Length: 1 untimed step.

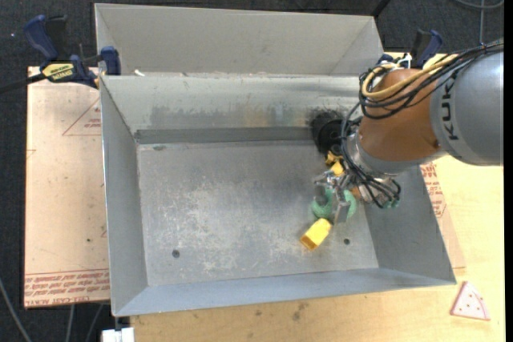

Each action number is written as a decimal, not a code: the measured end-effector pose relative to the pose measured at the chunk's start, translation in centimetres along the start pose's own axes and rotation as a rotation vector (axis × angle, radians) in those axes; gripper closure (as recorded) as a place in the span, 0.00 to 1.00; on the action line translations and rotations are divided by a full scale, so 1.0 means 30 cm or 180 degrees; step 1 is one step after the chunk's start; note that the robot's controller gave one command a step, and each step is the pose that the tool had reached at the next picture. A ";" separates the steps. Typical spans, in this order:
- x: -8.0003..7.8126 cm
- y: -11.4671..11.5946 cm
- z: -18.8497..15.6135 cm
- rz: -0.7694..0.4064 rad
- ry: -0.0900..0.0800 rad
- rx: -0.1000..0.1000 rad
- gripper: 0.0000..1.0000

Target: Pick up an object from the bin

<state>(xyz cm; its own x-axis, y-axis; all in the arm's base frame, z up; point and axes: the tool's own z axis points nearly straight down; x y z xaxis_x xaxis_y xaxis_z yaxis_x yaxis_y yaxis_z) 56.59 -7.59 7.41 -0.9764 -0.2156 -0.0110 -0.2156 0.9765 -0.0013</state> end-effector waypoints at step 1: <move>0.022 -0.049 -0.289 -0.0034 0.0024 -0.0005 1.00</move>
Offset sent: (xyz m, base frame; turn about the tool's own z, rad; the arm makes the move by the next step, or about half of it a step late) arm 0.0000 0.0000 0.0000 0.0000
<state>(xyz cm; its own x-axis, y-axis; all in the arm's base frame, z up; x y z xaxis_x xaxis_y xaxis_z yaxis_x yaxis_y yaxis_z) 56.17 -9.18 16.08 -0.9741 -0.2261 -0.0034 -0.2261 0.9741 0.0001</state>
